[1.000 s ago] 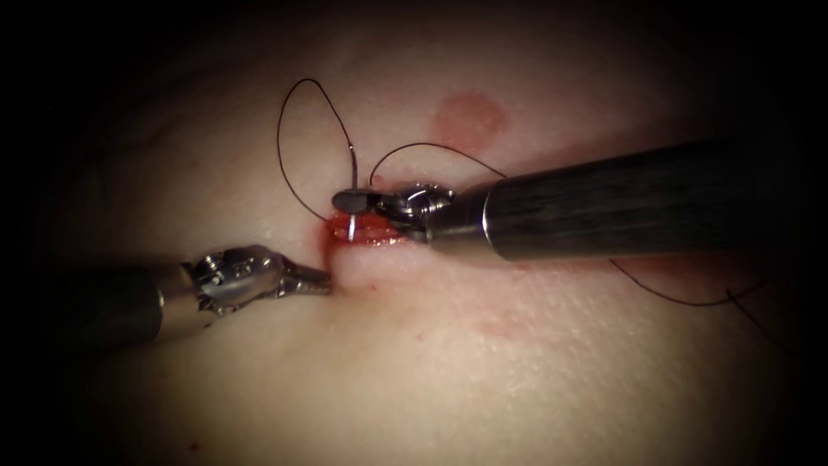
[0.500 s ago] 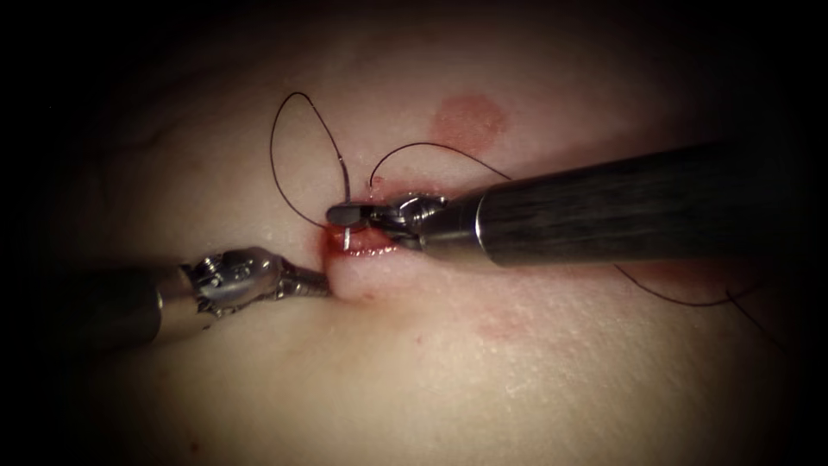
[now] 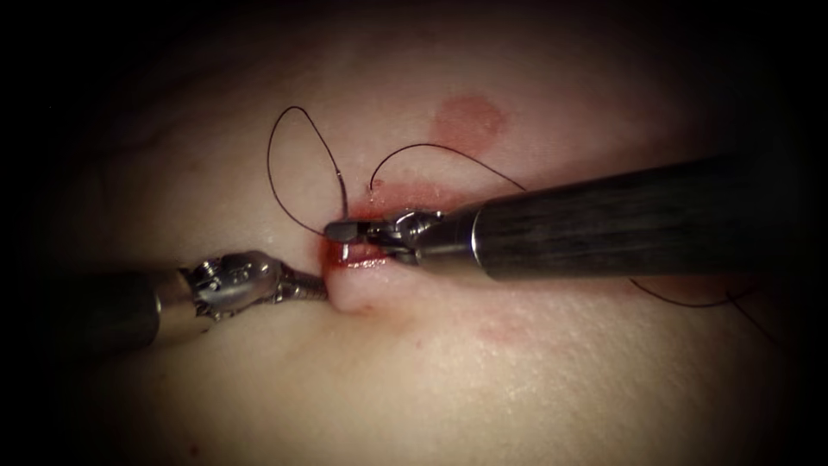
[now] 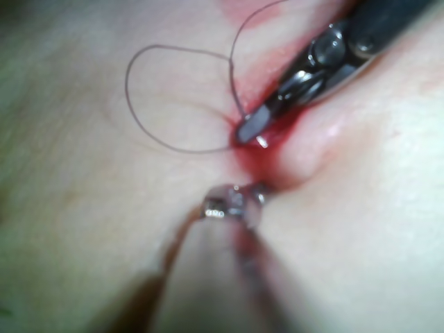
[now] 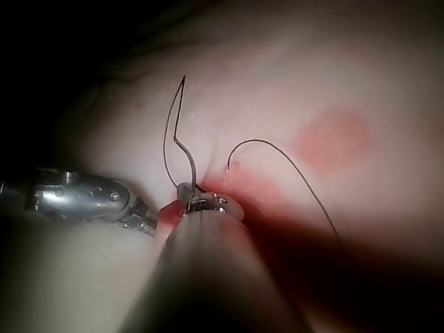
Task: Wound Closure
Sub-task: Use the right gripper to pass the needle through the bottom half of the tissue.
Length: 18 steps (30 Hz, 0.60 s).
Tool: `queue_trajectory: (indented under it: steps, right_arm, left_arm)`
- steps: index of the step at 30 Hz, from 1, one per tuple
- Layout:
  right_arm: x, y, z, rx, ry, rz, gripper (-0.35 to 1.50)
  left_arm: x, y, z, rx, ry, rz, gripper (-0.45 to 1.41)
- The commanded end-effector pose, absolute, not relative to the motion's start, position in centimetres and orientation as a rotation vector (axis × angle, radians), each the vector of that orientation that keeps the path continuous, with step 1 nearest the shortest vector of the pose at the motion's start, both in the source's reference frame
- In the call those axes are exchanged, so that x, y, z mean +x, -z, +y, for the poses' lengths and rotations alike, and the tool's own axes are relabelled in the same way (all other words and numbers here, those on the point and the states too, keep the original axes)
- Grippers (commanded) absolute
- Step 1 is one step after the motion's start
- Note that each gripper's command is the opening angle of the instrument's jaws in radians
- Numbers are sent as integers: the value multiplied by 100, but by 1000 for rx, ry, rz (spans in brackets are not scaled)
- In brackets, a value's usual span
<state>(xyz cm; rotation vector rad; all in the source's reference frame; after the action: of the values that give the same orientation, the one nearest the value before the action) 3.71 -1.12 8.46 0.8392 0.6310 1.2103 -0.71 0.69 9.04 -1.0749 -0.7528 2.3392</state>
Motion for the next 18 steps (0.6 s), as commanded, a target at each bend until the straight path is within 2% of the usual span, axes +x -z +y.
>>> queue_trajectory:
  steps: [1, 18]
  right_arm:
    - [374, -852, -118, 842, -1207, 629, -35]
    - [376, -845, -140, 886, -1214, 579, -35]
  left_arm:
    - [-77, -911, 66, -1076, -2338, -756, -30]
    - [-76, -911, 66, -1075, -2339, -753, -31]
